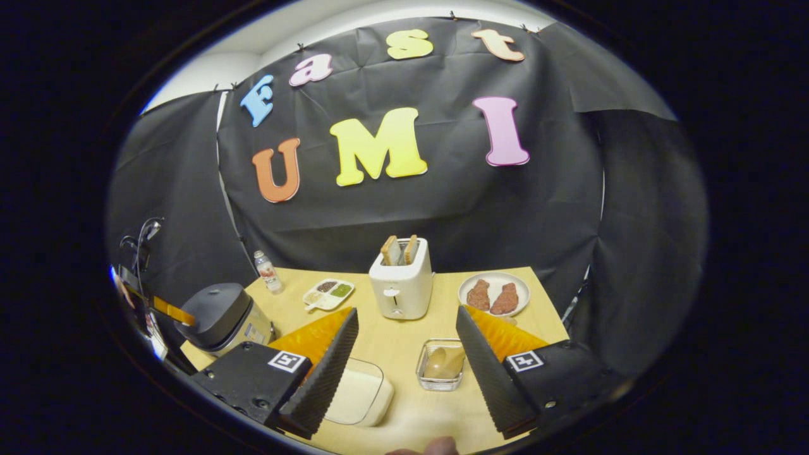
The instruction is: Close the left gripper, press the button to open the rice cooker; take a wooden spoon from the chopstick holder with the right hand, scoop a spoonful of rice and pour it into the rice cooker, then put the wooden spoon back into the chopstick holder.
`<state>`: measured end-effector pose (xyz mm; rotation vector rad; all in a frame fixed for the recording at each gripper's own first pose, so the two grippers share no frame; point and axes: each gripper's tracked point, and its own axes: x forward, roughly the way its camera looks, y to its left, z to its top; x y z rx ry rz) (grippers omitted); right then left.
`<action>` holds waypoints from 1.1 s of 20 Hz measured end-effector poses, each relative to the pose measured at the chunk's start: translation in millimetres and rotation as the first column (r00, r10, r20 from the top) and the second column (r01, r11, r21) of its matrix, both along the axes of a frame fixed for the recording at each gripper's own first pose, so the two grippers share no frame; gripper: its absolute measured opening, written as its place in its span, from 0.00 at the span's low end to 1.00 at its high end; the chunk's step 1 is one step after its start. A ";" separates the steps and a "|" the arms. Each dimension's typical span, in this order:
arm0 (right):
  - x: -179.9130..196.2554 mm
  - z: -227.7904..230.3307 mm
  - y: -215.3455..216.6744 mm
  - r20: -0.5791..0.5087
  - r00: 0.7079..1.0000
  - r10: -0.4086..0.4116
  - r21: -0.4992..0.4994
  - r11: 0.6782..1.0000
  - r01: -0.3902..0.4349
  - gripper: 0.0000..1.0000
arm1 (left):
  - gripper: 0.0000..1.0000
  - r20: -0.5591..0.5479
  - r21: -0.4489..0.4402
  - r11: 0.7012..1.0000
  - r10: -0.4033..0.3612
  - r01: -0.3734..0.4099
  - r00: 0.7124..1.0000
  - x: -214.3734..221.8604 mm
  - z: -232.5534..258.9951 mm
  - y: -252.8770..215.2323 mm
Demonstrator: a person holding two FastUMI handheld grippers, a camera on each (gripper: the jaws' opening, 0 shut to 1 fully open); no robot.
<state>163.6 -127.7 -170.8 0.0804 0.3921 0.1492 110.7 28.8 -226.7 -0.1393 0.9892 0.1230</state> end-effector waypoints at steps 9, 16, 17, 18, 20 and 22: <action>2.2 -4.4 19.3 -0.008 0.999 0.032 0.024 0.999 -0.032 1.00 | 0.97 -0.035 -0.004 1.000 0.003 -0.003 0.999 -3.7 -12.4 -3.1; -9.2 -7.1 45.3 -0.022 0.998 0.060 0.061 0.996 -0.059 1.00 | 0.98 0.080 -0.021 0.999 0.037 -0.035 0.996 -3.1 -13.5 -2.3; -11.7 -3.6 49.3 -0.014 0.998 0.067 0.057 0.996 -0.066 1.00 | 0.98 0.099 -0.012 0.999 0.033 -0.032 0.995 -4.2 -14.3 -3.3; -14.3 -1.4 52.6 -0.007 0.997 0.072 0.051 0.996 -0.072 1.00 | 0.98 0.107 0.003 1.000 0.024 -0.024 0.994 -3.9 -14.9 -3.6; -20.1 7.0 58.0 0.011 0.997 0.080 0.042 0.996 -0.081 1.00 | 0.97 0.132 0.030 0.999 0.011 -0.015 0.991 -1.3 -11.7 -2.1; -26.8 18.9 55.7 0.041 0.997 0.066 0.027 0.997 -0.067 0.99 | 0.85 0.168 0.073 0.997 -0.005 -0.007 0.986 0.4 -6.2 2.2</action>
